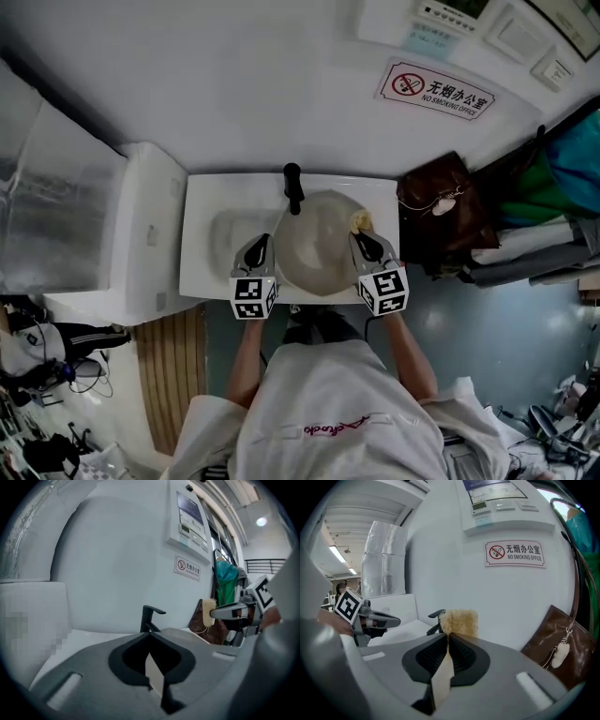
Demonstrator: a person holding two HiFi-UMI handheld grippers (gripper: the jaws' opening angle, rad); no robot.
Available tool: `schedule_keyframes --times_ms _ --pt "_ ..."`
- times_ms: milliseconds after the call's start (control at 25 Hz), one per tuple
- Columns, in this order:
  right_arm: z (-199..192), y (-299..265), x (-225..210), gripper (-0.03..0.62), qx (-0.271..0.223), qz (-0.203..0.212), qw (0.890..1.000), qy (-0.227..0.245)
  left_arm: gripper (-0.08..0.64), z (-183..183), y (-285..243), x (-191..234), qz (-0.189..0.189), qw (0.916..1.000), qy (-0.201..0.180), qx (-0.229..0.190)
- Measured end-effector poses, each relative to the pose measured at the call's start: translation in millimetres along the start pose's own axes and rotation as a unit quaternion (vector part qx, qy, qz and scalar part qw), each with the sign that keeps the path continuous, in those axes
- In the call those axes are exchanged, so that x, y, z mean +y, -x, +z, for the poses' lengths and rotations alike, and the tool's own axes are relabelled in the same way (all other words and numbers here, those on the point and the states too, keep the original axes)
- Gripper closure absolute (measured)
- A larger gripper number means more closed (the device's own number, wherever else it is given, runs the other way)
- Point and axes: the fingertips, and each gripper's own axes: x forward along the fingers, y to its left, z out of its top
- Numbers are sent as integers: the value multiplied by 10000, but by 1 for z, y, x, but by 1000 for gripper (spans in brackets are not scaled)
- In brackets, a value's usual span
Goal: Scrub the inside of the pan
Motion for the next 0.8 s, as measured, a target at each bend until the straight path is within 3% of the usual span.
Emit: schedule_keyframes --times_ms 560,680,800 --pt "-29 -46 -2 569 589 164 9978 269 560 -47 -22 5 40 9986 207 493" --pt "-28 -52 3 569 750 227 9942 730 495 -54 -27 3 13 9977 302 602" --pt "-19 -58 11 569 872 276 9838 1541 472 -59 -31 4 9 9971 332 692"
